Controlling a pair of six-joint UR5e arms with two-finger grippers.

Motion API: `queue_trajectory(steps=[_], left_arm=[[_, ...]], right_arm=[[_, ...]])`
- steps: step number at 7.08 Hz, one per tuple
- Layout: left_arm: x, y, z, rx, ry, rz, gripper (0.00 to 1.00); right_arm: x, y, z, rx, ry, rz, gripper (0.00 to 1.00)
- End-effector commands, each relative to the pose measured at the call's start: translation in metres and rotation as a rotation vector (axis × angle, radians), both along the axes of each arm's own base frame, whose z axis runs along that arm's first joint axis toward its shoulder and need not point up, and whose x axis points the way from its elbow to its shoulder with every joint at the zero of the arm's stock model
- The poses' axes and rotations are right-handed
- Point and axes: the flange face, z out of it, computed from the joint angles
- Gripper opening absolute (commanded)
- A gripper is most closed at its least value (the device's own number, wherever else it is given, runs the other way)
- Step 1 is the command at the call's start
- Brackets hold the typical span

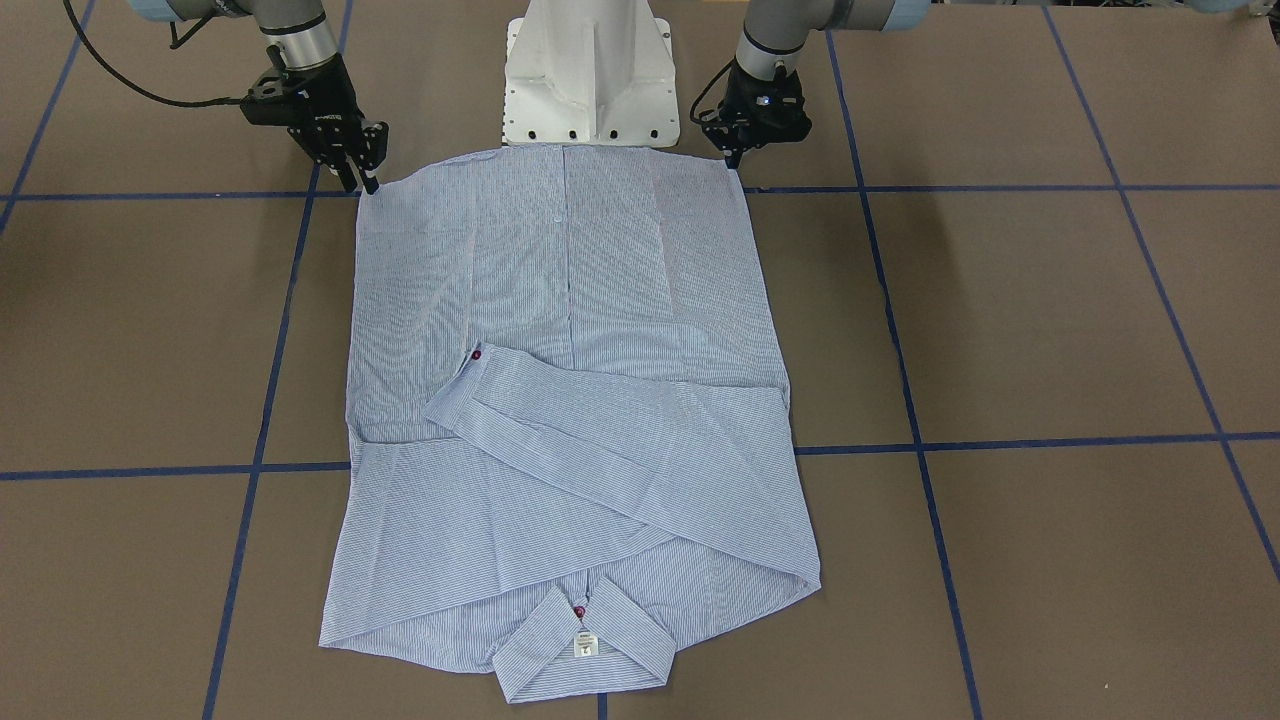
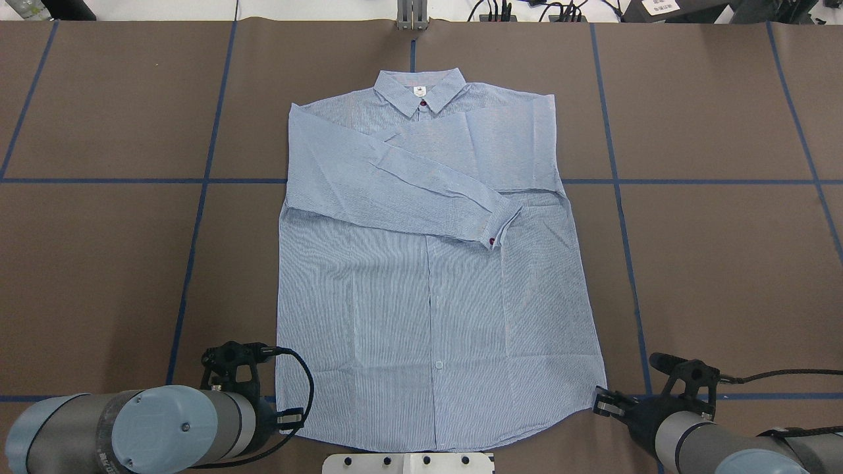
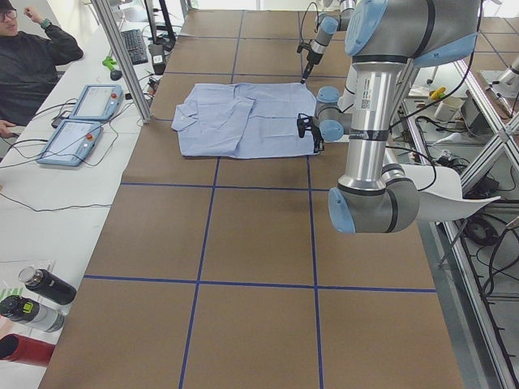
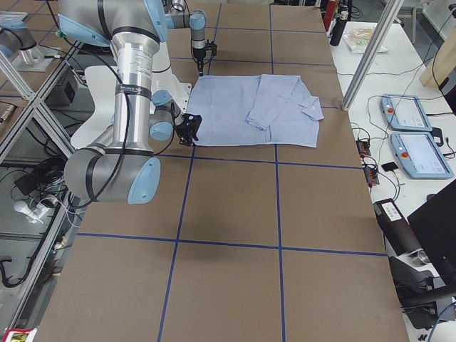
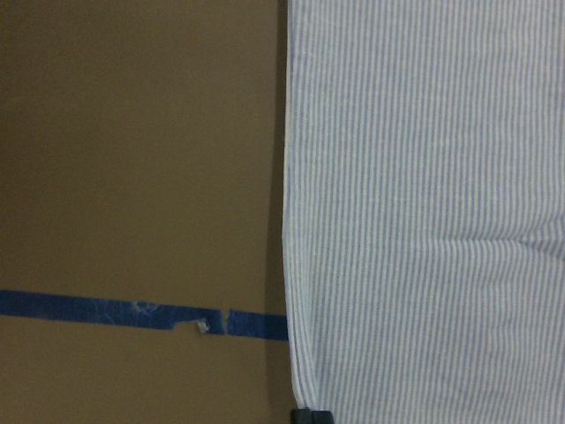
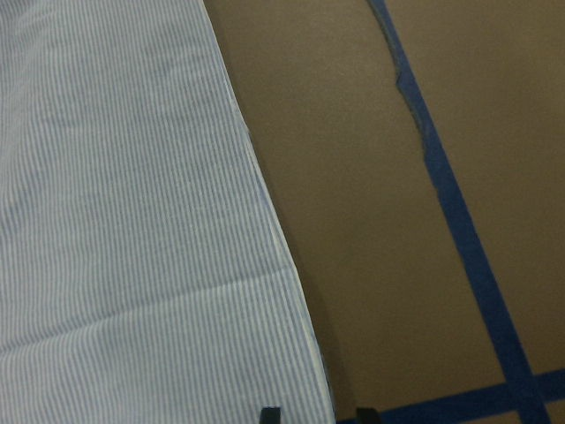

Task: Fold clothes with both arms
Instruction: 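Lower both grippers and grasp the hem corners of the shirt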

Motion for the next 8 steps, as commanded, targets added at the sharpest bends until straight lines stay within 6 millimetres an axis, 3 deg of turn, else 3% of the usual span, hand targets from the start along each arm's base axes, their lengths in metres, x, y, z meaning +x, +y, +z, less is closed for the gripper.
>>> queue_trajectory(steps=[1,3,6,8], left_arm=[[0.0,0.0,-0.001,0.0,0.001,0.0,0.0],[0.0,0.0,-0.001,0.001,0.001,0.002,0.0],[0.0,0.0,-0.001,-0.001,0.001,0.0,0.0],[-0.001,0.0,-0.002,0.0,0.004,0.0,0.0]], right_arm=[[-0.003,0.003,0.0,0.008,-0.001,0.002,0.4],[-0.007,0.003,-0.002,0.01,-0.002,0.005,0.35],[-0.007,0.003,-0.001,0.016,0.002,0.007,0.34],[-0.017,0.003,-0.008,0.0,-0.021,0.028,0.05]])
